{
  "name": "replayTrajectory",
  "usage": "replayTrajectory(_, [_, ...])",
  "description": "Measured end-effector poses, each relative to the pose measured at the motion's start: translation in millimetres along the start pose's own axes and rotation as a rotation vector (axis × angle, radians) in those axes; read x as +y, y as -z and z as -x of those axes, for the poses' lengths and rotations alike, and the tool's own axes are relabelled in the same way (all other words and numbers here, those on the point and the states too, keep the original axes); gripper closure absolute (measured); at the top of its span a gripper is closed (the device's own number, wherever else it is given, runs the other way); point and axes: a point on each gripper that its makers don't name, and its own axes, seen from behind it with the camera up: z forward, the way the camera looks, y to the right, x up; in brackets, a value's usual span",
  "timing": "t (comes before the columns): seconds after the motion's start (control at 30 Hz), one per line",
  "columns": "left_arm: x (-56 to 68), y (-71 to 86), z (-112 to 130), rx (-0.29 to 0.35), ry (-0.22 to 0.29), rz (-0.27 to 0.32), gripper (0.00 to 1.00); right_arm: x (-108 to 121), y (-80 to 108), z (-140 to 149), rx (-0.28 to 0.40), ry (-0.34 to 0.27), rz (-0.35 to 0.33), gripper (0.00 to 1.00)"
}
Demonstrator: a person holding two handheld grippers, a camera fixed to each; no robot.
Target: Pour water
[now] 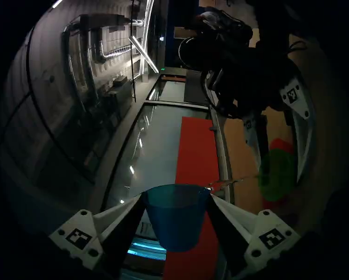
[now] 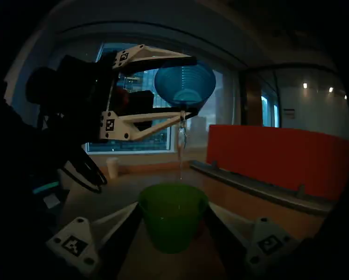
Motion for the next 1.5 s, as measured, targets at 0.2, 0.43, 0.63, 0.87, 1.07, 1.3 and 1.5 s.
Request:
replayTrajectory(0.2, [-0.8, 0.9, -1, 0.001, -0.030, 0.001, 0.11, 0, -0.2, 0, 0.001, 0.000, 0.000, 0.10])
replayTrajectory(0.43, [-2.3, 3.4, -4, 0.003, -0.063, -0.002, 0.11, 1, -1.1, -2, 0.001, 0.002, 0.001, 0.10])
replayTrajectory(0.63, [-2.1, 5.7, -7, 0.002, -0.100, -0.003, 0.11, 1, -2.0, -2, 0.003, 0.003, 0.000, 0.10])
replayTrajectory(0.87, [-1.8, 5.8, -9, 0.005, -0.144, -0.006, 0.11, 0, -2.7, -2, 0.004, 0.004, 0.000, 0.10])
replayTrajectory(1.07, [-7.6, 5.8, -10, 0.004, -0.188, -0.014, 0.11, 1, -3.4, -2, 0.005, 0.004, 0.001, 0.10])
replayTrajectory(1.3, [-10.5, 5.0, -12, 0.008, -0.234, -0.019, 0.11, 3, -3.2, -2, 0.009, 0.004, 0.002, 0.10])
replayTrajectory(1.5, [-15.9, 5.9, -19, 0.019, -0.271, -0.039, 0.11, 4, -2.5, -3, 0.011, 0.004, 0.003, 0.10])
